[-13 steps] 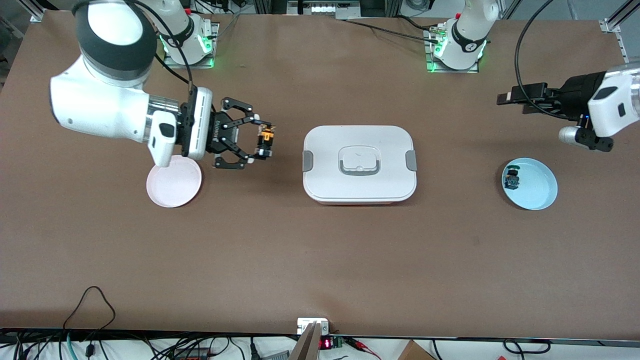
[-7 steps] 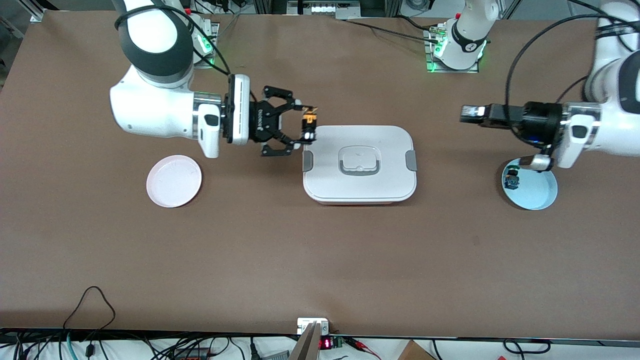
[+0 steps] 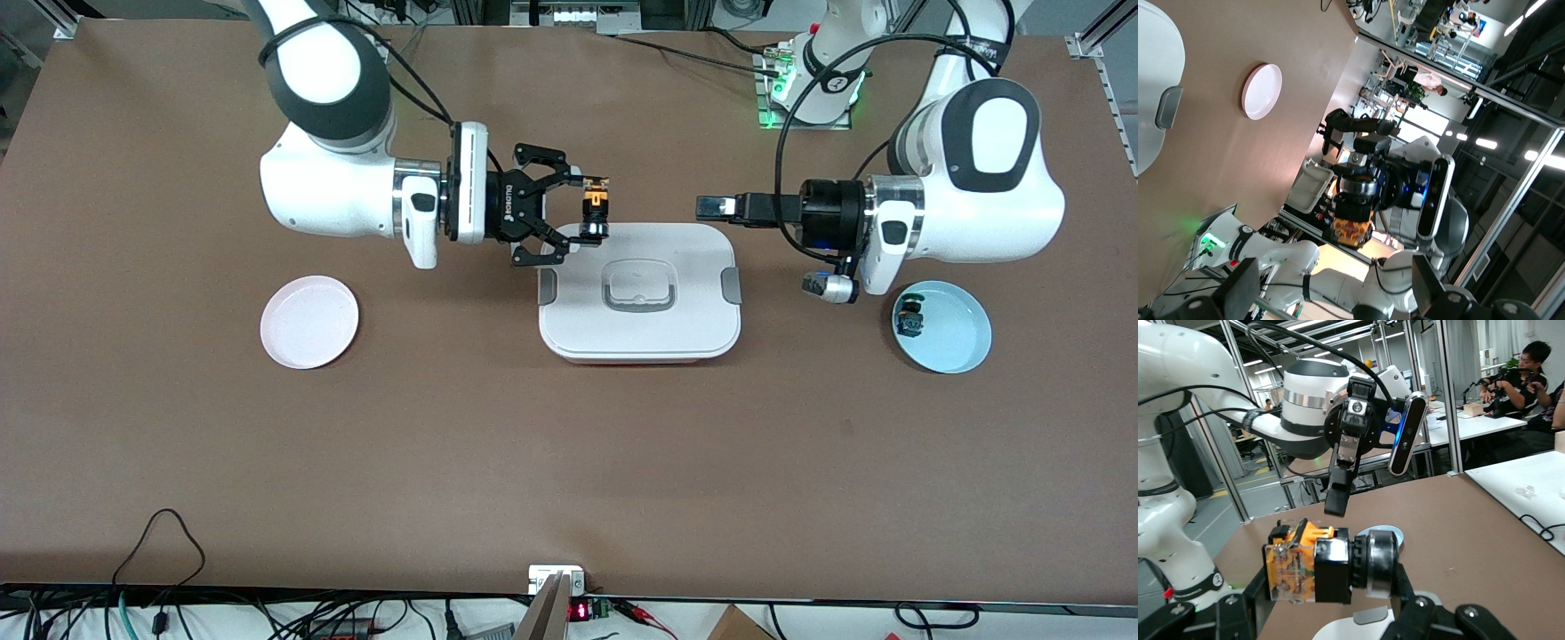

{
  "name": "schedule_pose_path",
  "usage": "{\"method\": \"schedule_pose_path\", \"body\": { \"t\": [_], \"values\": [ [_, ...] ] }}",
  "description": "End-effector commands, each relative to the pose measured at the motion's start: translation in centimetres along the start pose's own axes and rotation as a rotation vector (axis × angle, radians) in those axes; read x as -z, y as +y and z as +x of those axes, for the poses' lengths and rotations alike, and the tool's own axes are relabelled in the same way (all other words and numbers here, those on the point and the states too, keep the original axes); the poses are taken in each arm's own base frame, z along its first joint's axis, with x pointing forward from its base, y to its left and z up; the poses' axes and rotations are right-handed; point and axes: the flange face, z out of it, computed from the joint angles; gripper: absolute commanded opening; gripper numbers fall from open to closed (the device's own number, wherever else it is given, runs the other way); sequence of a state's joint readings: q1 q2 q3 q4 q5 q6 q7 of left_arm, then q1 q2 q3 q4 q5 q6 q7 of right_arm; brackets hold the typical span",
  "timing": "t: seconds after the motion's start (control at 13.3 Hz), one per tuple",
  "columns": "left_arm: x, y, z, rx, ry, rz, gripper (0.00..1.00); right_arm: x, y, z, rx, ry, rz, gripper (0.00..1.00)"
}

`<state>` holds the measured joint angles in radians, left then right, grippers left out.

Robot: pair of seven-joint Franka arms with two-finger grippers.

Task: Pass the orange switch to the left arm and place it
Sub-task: 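Carry the switch above the box toward the left gripper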

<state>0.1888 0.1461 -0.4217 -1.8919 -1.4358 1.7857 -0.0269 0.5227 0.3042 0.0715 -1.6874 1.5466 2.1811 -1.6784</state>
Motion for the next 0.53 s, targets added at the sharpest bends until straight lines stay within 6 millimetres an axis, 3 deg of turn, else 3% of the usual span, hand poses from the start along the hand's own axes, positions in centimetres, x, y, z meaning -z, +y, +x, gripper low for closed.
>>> {"method": "schedule_pose_path", "body": {
  "t": [0.0, 0.38, 0.45],
  "values": [
    [-1.9, 0.5, -1.4, 0.021, 0.038, -0.023, 1.00, -0.6, -0.4, 1.2, -0.002, 0.058, -0.038, 0.02],
    [-2.7, 0.1, -1.6, 0.059, 0.039, -0.090, 1.00, -1.5, -1.1, 1.4, -0.028, 0.094, -0.026, 0.02],
    [-3.7, 0.2, -1.9, 0.051, 0.042, -0.092, 1.00, -2.0, -1.5, 1.5, -0.030, 0.096, -0.019, 0.02]
  ]
}}
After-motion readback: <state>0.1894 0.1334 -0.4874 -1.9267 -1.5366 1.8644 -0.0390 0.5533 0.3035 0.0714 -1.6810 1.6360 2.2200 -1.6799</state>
